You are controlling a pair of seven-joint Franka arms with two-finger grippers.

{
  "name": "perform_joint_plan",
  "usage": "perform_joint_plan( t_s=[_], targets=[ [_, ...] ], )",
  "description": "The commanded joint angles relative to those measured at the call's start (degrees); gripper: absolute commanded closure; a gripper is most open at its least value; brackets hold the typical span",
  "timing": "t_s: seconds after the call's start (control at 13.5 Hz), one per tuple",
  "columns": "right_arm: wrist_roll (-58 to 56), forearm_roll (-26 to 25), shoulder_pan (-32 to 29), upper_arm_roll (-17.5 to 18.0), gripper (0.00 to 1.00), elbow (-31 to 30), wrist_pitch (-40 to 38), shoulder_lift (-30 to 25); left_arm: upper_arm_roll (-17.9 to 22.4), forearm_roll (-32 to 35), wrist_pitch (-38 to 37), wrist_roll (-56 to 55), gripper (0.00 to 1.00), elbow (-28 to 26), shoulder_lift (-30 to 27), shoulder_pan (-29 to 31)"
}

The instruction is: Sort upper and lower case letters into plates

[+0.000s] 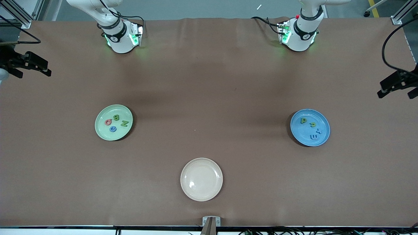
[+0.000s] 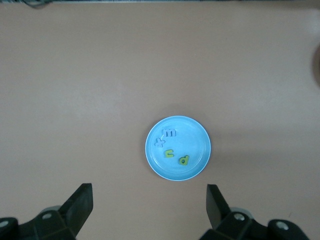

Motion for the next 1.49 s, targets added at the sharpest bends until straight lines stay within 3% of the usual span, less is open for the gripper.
perform_joint_plan(
  t_s=[0.0, 0.22, 1.41],
  targets=[
    [0.8, -0.5, 0.4, -0.1, 0.0, -1.2, 0.4, -1.1, -2.0, -0.8, -2.8, -1.0, 0.0, 2.2, -0.4, -0.4],
    [0.8, -0.5, 0.4, -0.1, 0.0, -1.2, 0.3, -1.1, -4.8, -0.9, -3.6, -6.0, 0.0, 3.5, -0.5, -0.2],
    [1.0, -0.3, 0.4, -0.1, 0.0, -1.2, 0.2, -1.1, -5.7, -0.2, -4.7, -9.6, 0.0, 2.8, 0.4, -0.5]
  ],
)
